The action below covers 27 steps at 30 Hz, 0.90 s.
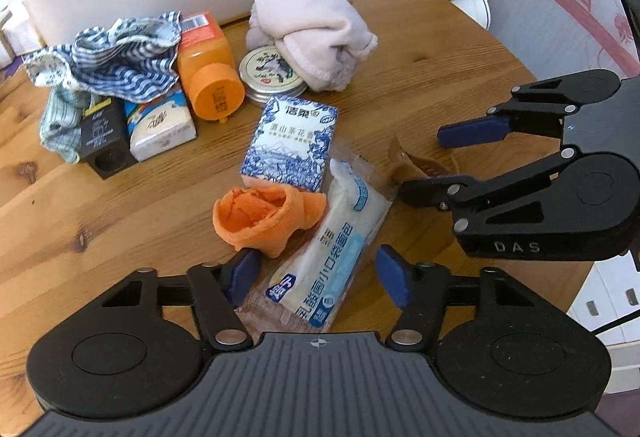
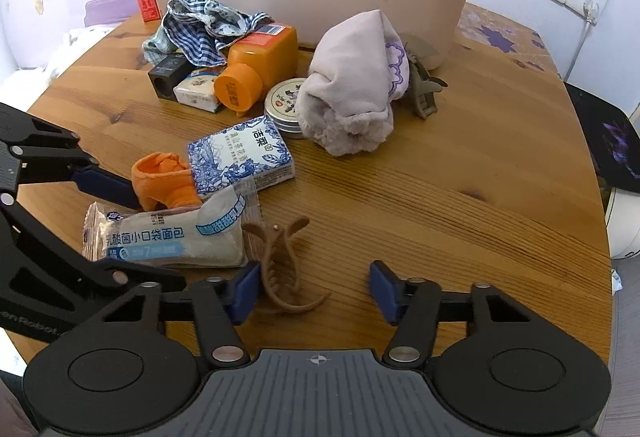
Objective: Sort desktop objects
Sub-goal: 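Grasp the bread bag with the left gripper while the right grasps the brown hair clip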
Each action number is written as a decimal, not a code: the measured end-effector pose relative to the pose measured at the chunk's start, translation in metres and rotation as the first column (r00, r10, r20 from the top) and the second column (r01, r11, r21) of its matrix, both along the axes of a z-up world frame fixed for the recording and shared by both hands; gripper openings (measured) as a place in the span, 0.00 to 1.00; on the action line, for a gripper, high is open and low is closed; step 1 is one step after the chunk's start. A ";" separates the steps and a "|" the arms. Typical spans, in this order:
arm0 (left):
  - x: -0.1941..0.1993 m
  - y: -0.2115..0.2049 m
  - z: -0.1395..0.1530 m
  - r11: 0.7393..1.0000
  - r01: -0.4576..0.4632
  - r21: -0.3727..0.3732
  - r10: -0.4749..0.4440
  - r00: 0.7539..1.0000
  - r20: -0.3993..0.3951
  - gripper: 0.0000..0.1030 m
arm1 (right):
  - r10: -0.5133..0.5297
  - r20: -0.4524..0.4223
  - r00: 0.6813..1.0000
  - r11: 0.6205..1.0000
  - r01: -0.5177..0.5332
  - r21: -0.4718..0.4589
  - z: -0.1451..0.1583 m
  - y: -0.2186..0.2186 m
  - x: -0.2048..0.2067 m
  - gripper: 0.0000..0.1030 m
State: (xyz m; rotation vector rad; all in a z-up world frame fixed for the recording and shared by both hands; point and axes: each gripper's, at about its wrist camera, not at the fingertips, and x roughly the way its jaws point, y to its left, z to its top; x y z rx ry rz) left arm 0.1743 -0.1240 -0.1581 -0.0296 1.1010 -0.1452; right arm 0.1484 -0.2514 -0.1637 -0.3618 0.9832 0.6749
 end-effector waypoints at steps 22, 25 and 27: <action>-0.027 -0.001 0.008 0.997 0.045 -0.059 -0.046 0.999 -0.020 0.23 | -0.068 -0.009 0.998 0.996 0.068 0.054 0.004 -0.013 -0.018 0.34; -0.032 -0.002 0.011 0.997 0.049 -0.062 -0.050 0.999 -0.014 0.23 | -0.071 -0.006 0.997 0.996 0.071 0.060 0.007 -0.014 -0.022 0.34; -0.036 -0.001 0.014 0.997 0.048 -0.066 -0.049 0.999 -0.006 0.23 | -0.076 -0.002 0.997 0.995 0.076 0.068 0.010 -0.016 -0.024 0.34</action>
